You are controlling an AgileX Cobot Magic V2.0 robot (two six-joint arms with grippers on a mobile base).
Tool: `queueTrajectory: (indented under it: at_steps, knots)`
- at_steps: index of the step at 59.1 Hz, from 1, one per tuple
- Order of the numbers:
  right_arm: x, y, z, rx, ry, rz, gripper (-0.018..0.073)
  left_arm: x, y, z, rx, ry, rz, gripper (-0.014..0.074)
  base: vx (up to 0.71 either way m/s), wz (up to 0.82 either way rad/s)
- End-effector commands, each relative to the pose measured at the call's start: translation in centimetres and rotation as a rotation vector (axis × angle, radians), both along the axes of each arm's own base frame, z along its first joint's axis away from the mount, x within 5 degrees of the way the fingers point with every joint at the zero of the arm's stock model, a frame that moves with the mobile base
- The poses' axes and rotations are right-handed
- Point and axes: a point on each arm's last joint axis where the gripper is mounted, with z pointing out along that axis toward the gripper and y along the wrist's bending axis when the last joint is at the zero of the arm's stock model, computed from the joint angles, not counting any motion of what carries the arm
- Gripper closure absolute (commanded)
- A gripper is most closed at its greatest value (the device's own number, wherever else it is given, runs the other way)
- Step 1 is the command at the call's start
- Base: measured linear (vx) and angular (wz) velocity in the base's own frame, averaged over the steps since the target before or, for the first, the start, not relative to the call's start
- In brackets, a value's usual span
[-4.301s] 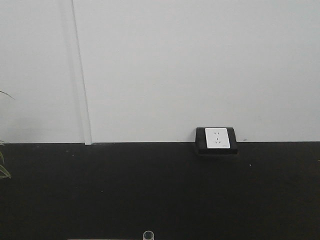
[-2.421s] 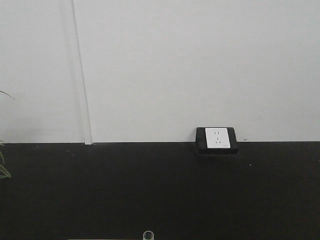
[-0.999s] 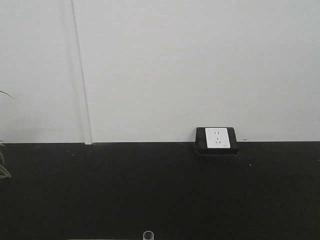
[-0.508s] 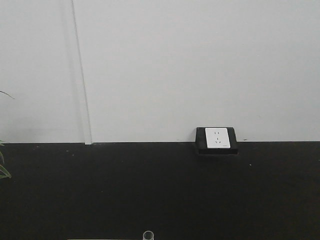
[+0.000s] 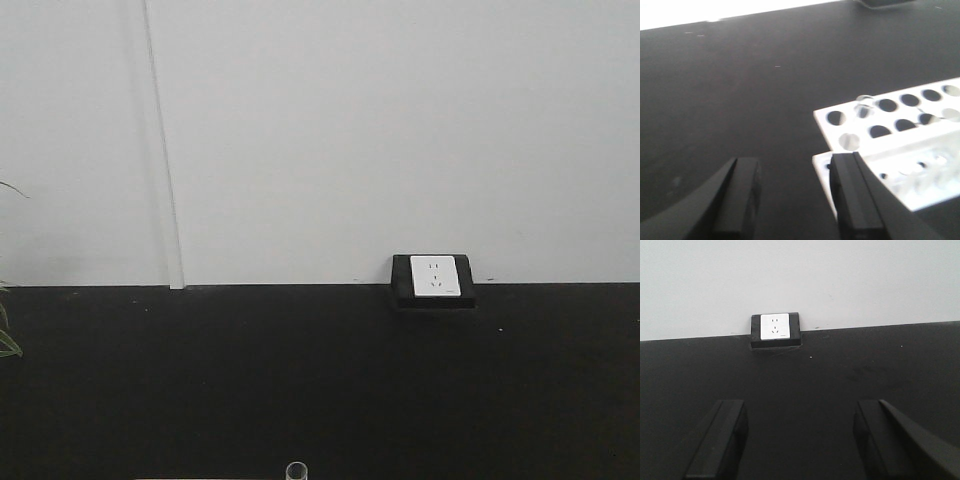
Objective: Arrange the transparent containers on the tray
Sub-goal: 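Move the left gripper down over a clear glass tube in the rack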
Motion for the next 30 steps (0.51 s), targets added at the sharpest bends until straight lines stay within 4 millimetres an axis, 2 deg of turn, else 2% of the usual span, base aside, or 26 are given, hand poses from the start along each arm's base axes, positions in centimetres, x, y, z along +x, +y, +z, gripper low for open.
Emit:
queueTrajectory:
  at_steps: [1, 11, 17, 23, 30]
  knots:
    - [0.2, 0.1, 1.8, -0.008, -0.106, 0.013, 0.0036, 1.2, -0.2, 0.9, -0.013, -0.044, 0.012, 0.0141, 0.00, 0.00]
    - [0.2, 0.1, 1.7, -0.008, -0.102, 0.012, 0.0036, 2.2, -0.9, 0.2, -0.029, -0.011, -0.037, 0.0141, 0.00, 0.00]
    - [0.2, 0.1, 1.7, -0.008, -0.102, 0.012, 0.0036, 2.6, -1.6, 0.2, -0.109, -0.010, -0.071, 0.0141, 0.00, 0.00]
    - [0.2, 0.1, 1.7, -0.008, -0.101, 0.012, 0.0036, 2.9, -2.3, 0.5, -0.028, -0.062, -0.179, 0.0141, 0.00, 0.00]
    - [0.2, 0.1, 1.7, -0.008, -0.101, 0.012, 0.0036, 3.5, -2.3, 1.2, 0.015, -0.090, -0.196, 0.0141, 0.00, 0.00]
